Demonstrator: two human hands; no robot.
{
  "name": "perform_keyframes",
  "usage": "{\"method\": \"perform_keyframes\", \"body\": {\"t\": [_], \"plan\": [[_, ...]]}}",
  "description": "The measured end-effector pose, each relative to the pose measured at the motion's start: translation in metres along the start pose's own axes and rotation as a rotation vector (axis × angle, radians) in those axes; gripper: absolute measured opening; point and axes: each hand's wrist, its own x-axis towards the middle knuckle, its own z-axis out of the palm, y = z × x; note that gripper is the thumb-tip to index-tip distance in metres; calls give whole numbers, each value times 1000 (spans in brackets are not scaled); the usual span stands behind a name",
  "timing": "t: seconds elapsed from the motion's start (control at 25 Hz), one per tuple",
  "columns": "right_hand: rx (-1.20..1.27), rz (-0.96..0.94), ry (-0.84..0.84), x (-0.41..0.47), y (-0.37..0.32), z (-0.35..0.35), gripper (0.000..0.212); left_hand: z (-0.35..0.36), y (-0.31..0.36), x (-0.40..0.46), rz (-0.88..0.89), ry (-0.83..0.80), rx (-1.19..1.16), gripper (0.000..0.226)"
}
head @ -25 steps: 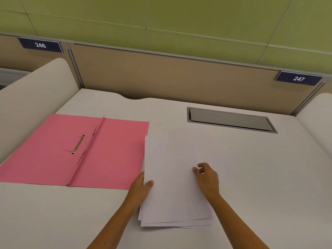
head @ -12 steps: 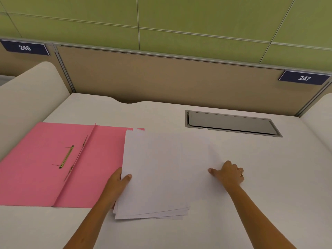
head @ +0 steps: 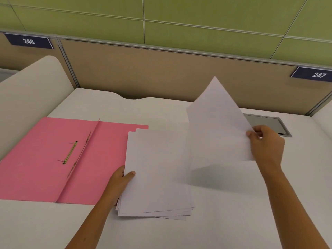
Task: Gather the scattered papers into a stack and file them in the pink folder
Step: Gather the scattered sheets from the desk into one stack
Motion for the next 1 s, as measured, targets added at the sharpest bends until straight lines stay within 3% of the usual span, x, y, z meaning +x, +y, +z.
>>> {"method": "perform_keyframes", "body": {"t": [0.12,0.32,0.52,0.68,0.76,0.88,1.0], "plan": [[137,23,-84,-15,-12,19,19,0,0,-1,-4,-6,-10,15],[223,122,-443,-107,-14,94,16,1,5,0,-2,78,-31,58],[136,166,-621,-165,-3,122,24,1,4,3,22,23,14,22],[96,179,-581,-159,9,120,42,2,2,2,129,-4,101,24],[262,327,-609,-140,14,106,62,4,8,-6,169,-45,30,23],[662,451,-856,-113,8,71,70,14,21,-23,203,-152,-105,24],[838,402,-869,-94,-6,36,56,26,50,-36,229,-334,-182,68]]}}
